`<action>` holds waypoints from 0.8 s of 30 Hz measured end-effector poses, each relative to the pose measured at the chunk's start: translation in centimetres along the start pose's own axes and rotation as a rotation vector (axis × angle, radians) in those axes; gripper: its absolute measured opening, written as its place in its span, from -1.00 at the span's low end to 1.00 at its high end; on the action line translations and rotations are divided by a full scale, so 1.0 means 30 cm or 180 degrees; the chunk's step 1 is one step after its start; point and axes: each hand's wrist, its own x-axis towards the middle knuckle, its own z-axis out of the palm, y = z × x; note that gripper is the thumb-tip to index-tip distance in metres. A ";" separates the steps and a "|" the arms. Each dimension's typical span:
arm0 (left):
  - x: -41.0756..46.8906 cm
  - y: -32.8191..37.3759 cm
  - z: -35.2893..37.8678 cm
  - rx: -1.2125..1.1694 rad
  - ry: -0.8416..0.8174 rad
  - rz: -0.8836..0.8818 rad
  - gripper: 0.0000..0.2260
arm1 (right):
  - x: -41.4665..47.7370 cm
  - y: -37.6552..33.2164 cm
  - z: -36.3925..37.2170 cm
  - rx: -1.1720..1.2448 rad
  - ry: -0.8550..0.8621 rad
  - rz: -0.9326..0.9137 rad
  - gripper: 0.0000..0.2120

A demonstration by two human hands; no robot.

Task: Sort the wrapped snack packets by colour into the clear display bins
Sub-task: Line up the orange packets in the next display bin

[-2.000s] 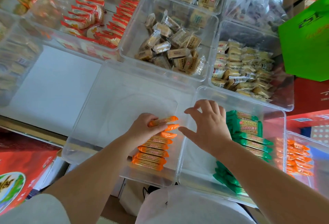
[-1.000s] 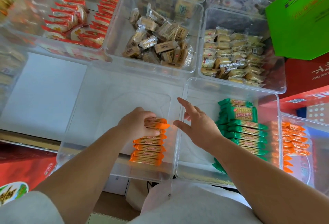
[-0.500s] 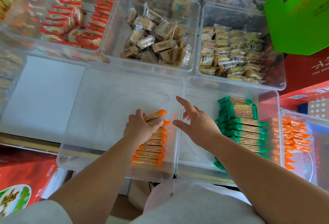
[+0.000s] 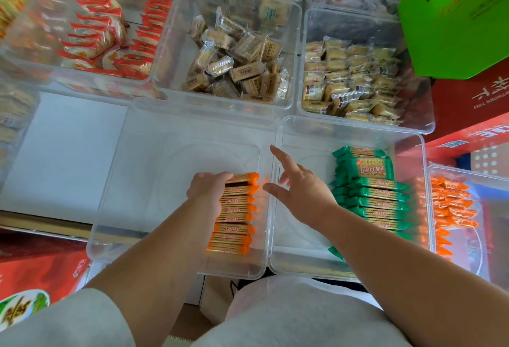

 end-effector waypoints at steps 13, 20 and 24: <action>-0.046 0.011 0.069 0.3111 0.0348 0.2322 -0.78 | 0.000 -0.010 0.006 -0.0062 0.0051 0.0036 -0.21; 0.003 0.011 0.035 0.3653 -0.0955 0.3051 -0.82 | 0.004 -0.005 0.013 -0.0142 0.0020 0.0095 -0.17; 0.013 -0.001 0.023 0.2857 -0.0836 0.3001 -0.75 | 0.003 -0.008 0.008 -0.0197 0.0043 0.0122 -0.16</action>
